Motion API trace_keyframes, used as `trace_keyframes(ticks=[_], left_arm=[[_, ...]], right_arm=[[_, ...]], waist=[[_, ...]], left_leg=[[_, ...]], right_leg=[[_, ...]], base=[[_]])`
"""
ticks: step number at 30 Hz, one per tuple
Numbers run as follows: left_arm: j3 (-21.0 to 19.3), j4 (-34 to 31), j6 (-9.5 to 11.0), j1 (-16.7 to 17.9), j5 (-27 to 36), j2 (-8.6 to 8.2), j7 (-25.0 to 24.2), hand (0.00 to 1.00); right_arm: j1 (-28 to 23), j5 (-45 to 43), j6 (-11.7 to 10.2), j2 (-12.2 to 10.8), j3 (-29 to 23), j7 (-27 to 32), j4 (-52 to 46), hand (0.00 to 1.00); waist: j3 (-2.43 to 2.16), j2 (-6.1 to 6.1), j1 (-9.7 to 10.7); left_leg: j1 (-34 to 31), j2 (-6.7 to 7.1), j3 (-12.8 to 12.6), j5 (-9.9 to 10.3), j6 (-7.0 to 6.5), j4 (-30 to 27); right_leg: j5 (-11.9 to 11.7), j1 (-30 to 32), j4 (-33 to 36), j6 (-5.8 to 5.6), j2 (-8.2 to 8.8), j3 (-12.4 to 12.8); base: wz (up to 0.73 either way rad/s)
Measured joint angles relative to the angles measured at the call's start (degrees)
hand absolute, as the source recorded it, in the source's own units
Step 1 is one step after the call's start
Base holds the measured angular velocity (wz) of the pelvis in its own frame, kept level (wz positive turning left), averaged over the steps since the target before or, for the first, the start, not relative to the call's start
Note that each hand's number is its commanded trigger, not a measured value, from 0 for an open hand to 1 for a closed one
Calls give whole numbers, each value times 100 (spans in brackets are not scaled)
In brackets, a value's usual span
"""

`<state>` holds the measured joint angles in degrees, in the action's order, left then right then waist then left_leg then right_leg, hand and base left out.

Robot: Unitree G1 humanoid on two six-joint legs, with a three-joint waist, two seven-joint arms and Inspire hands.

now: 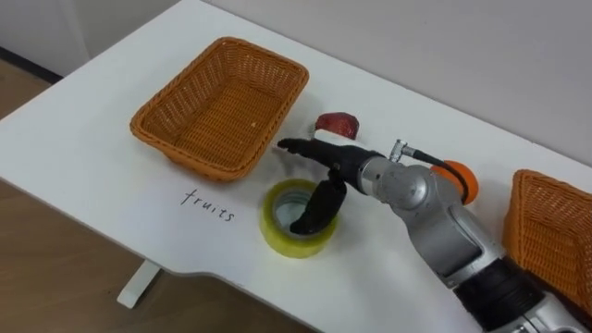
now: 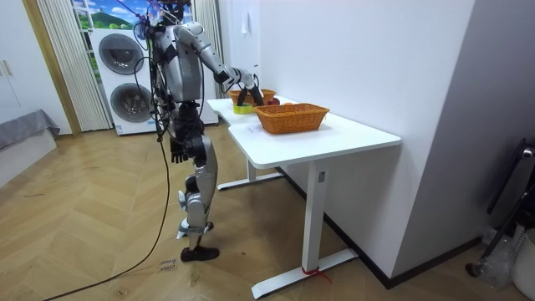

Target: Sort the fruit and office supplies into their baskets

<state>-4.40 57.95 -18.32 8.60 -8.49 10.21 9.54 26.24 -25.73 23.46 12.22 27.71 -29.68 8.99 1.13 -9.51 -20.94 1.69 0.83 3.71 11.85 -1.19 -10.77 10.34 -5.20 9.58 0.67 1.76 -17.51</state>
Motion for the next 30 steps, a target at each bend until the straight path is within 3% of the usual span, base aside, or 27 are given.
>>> trace_keyframes(ticks=[1,2,3,4,16,30], left_arm=[[-1,36,0,-15,0,1,0,0],[-1,54,0,-20,-4,1,0,0],[-1,66,-1,-29,-4,1,0,0],[-1,71,-3,-28,-3,1,-1,0],[-1,290,13,-87,-2,17,-1,0],[-4,530,80,-217,0,56,-1,0]], right_arm=[[0,-99,2,-4,4,-76,-2,0],[0,-180,10,-12,16,-118,-6,58],[0,-335,41,-41,32,-206,-18,68],[-2,-442,51,-65,34,-288,-17,100],[40,-1286,168,-178,39,-539,-83,100],[12,-1333,238,-234,45,-905,-56,100]], waist=[[0,0,-4],[0,0,-10],[0,0,-10],[0,-1,-10],[-9,-13,-28],[-35,-57,-77]], left_leg=[[1,1,0,0,0,-2],[2,1,-1,0,0,-1],[6,1,-3,0,0,1],[9,0,-3,-1,-1,0],[94,-4,6,-1,-3,16],[101,-12,-28,-3,-6,-2]], right_leg=[[0,-1,0,0,0,4],[0,-1,0,0,1,5],[0,-1,1,0,2,5],[0,-1,0,0,4,7],[0,-76,0,0,8,13],[0,-82,2,0,17,27]], base=[[0],[0],[0],[0],[0],[-1]])
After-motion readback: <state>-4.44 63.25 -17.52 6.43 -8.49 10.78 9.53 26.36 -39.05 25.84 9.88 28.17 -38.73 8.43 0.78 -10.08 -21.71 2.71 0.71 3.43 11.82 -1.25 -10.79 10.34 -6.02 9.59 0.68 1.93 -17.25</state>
